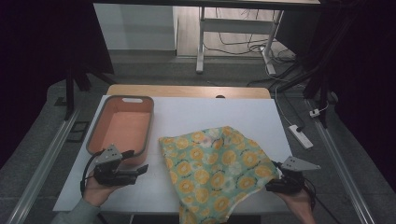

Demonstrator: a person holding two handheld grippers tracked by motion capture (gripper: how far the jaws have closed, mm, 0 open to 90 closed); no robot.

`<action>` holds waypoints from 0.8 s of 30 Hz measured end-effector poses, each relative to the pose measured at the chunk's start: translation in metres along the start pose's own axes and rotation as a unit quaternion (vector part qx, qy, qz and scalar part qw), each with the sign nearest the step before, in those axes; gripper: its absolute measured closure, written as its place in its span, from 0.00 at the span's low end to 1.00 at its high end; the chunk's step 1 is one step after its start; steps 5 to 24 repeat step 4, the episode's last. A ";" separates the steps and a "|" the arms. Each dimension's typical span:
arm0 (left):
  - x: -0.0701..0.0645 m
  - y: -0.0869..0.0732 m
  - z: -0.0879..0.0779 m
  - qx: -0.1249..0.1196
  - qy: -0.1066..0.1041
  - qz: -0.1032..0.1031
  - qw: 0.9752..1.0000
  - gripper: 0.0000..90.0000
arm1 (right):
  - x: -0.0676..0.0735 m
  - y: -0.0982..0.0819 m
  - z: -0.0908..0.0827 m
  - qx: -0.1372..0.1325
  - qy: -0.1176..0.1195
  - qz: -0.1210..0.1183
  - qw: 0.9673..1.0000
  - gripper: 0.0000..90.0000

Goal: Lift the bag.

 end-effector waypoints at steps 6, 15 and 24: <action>0.000 0.000 0.001 0.001 0.000 0.004 1.000 0.24 | 0.000 0.001 0.000 -0.001 -0.002 -0.001 1.000 0.32; 0.000 0.000 0.001 0.001 0.000 0.004 1.000 0.24 | 0.000 0.001 0.000 -0.001 -0.002 -0.001 1.000 0.32; 0.000 0.000 0.001 0.001 0.000 0.004 1.000 0.24 | 0.000 0.001 0.000 -0.001 -0.002 -0.001 1.000 0.32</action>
Point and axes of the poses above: each handheld gripper's, and its own axes: z roughly forward along the jaws, y roughly out of its top, x roughly to its left, the point moved 8 cm from there along z, roughly forward along the jaws, and after that the axes turned 14 degrees about -z, right-handed, at the moved point
